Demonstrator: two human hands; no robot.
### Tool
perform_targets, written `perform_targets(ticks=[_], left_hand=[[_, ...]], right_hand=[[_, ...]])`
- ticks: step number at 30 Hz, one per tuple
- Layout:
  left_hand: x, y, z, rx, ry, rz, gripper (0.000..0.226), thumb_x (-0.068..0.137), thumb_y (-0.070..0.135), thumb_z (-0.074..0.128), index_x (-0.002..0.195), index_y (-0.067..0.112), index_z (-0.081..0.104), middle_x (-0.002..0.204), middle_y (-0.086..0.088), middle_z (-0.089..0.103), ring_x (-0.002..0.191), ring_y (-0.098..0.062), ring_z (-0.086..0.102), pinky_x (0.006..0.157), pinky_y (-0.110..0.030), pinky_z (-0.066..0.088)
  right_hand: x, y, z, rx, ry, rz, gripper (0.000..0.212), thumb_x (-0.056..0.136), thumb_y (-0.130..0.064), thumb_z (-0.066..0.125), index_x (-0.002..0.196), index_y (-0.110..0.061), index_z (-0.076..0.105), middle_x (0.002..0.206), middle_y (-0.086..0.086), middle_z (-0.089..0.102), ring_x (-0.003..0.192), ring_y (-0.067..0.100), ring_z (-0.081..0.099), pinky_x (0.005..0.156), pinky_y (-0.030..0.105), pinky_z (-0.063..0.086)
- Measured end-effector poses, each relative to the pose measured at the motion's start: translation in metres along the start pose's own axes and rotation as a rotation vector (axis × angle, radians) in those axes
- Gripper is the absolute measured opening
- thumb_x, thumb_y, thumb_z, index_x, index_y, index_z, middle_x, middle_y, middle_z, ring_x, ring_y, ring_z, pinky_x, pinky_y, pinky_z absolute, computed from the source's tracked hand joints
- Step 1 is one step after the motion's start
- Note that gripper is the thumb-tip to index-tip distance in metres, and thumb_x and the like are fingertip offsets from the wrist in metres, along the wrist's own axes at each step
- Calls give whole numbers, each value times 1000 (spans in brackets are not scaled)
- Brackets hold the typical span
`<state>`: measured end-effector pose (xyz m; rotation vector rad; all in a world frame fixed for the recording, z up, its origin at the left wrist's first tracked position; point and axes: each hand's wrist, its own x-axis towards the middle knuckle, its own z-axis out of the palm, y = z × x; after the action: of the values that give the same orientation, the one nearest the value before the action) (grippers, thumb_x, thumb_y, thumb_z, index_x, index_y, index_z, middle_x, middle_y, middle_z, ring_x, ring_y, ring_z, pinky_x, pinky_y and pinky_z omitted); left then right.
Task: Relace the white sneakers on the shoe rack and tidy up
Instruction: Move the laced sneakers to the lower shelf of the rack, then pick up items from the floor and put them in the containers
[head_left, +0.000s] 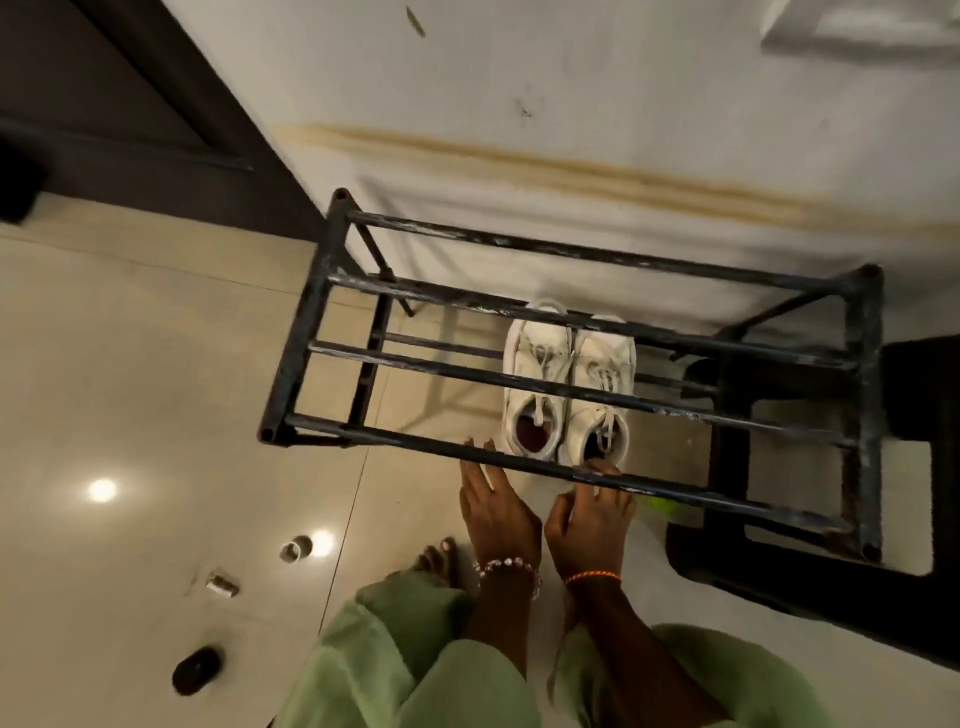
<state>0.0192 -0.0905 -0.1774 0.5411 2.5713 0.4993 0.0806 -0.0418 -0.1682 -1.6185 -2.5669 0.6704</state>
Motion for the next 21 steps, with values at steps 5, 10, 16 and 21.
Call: perform_targets(ticks=[5, 10, 16, 21], left_hand=[[-16, 20, -80, -69, -114, -252, 73, 79, -4, 52, 146, 5, 25, 155, -17, 17, 141, -31, 25, 109, -37, 33], [-25, 13, -165, -99, -70, -411, 56, 81, 0, 48, 136, 5, 36, 140, -14, 35, 127, -32, 39, 98, -40, 40], [-52, -37, -241, -166, 124, -706, 44, 85, 6, 46, 129, 7, 43, 132, -12, 43, 119, -30, 44, 92, -40, 41], [-68, -106, -259, -313, 211, -951, 42, 86, 7, 48, 128, 6, 45, 133, -14, 43, 119, -32, 43, 89, -40, 41]], right_hand=[[-17, -37, -45, 131, -152, -140, 24, 77, -21, 36, 68, -10, 56, 70, 11, 58, 60, 31, 59, 49, 27, 43], [-20, -104, -94, 65, -285, -498, 20, 77, -20, 37, 72, -10, 53, 70, 8, 55, 61, 29, 58, 45, 27, 41], [-40, -200, -120, 43, -399, -894, 21, 76, -16, 38, 77, -8, 58, 77, 8, 58, 72, 27, 55, 58, 32, 46], [-64, -274, -90, -107, -565, -1133, 21, 72, -17, 36, 75, -8, 55, 78, 8, 56, 73, 29, 53, 59, 35, 46]])
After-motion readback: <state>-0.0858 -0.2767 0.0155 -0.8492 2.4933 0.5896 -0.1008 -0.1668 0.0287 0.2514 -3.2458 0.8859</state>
